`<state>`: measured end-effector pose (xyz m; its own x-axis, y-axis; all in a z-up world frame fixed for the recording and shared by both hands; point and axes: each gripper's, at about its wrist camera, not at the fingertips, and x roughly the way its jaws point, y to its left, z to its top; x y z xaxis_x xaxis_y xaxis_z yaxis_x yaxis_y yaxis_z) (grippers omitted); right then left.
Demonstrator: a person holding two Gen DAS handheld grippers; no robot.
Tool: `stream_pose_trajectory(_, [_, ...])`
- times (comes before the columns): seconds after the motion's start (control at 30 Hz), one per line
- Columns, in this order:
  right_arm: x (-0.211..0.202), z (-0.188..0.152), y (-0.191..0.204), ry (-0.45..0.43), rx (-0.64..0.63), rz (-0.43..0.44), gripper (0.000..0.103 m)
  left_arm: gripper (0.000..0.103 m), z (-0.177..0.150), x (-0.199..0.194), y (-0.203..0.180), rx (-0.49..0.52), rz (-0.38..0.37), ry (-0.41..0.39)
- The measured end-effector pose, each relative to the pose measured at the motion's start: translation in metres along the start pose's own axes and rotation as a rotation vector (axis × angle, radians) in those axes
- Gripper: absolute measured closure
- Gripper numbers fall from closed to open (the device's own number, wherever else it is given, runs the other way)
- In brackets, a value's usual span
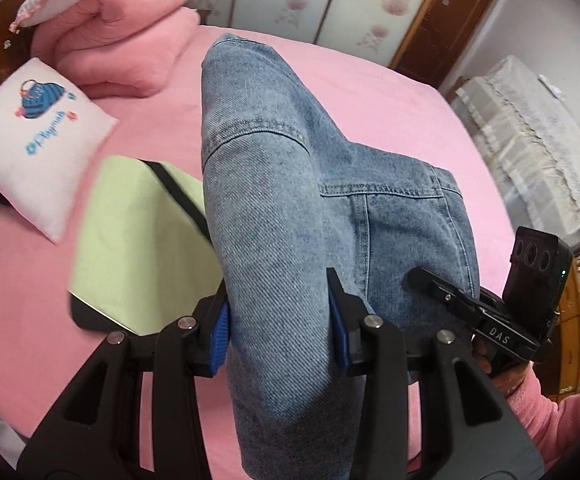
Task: Fold large clothes
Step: 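Carry the bundle with the left tool onto the clothes stack by the pillow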
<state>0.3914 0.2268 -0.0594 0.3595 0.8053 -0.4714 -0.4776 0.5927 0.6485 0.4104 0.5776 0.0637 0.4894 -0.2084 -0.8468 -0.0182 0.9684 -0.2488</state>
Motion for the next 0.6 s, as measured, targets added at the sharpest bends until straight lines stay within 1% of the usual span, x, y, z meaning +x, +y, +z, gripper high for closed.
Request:
stream_pose_trajectory(0.1, [0.053, 0.002, 0.01, -0.006, 0.006, -0.003, 0.087, 0.066, 0.024, 0.016, 0.059, 0.01, 0.028, 0.005])
stream_pose_trajectory(0.2, [0.115, 0.003, 0.015, -0.002, 0.003, -0.013, 0.087, 0.066, 0.038, 0.038, 0.113, 0.006, 0.053, 0.011])
stream_pose_trajectory(0.23, [0.134, 0.002, 0.014, 0.001, 0.007, -0.013, 0.087, 0.066, 0.035, 0.052, 0.117, -0.003, 0.06, 0.015])
stream_pose_trajectory(0.27, [0.16, -0.003, 0.014, 0.011, 0.016, -0.019, 0.087, 0.066, 0.035, 0.063, 0.129, -0.008, 0.071, 0.022])
stream_pose_trajectory(0.3, [0.175, -0.006, 0.011, 0.019, 0.019, -0.022, 0.087, 0.066, 0.031, 0.076, 0.143, -0.018, 0.083, 0.03])
stream_pose_trajectory(0.33, [0.2, -0.013, 0.009, 0.038, 0.025, -0.031, 0.087, 0.066, 0.031, 0.089, 0.155, -0.029, 0.093, 0.043])
stream_pose_trajectory(0.37, [0.222, -0.017, 0.009, 0.053, 0.027, -0.037, 0.087, 0.066, 0.031, 0.104, 0.175, -0.046, 0.104, 0.062])
stream_pose_trajectory(0.4, [0.231, -0.021, 0.003, 0.065, 0.036, -0.041, 0.087, 0.066, 0.029, 0.118, 0.181, -0.055, 0.11, 0.074])
stream_pose_trajectory(0.47, [0.262, -0.04, -0.013, 0.097, 0.103, -0.04, 0.087, 0.066, 0.022, 0.149, 0.208, -0.085, 0.118, 0.108])
stream_pose_trajectory(0.5, [0.273, -0.048, -0.018, 0.104, 0.115, -0.05, 0.087, 0.066, 0.019, 0.163, 0.216, -0.084, 0.13, 0.126])
stream_pose_trajectory(0.53, [0.281, -0.057, -0.022, 0.098, 0.093, -0.064, 0.087, 0.066, 0.013, 0.177, 0.228, -0.082, 0.158, 0.149])
stream_pose_trajectory(0.57, [0.277, -0.065, -0.026, 0.087, 0.063, -0.076, 0.087, 0.065, 0.006, 0.188, 0.237, -0.078, 0.182, 0.165])
stream_pose_trajectory(0.6, [0.277, -0.071, -0.026, 0.078, 0.027, -0.092, 0.087, 0.064, -0.006, 0.193, 0.232, -0.09, 0.187, 0.169])
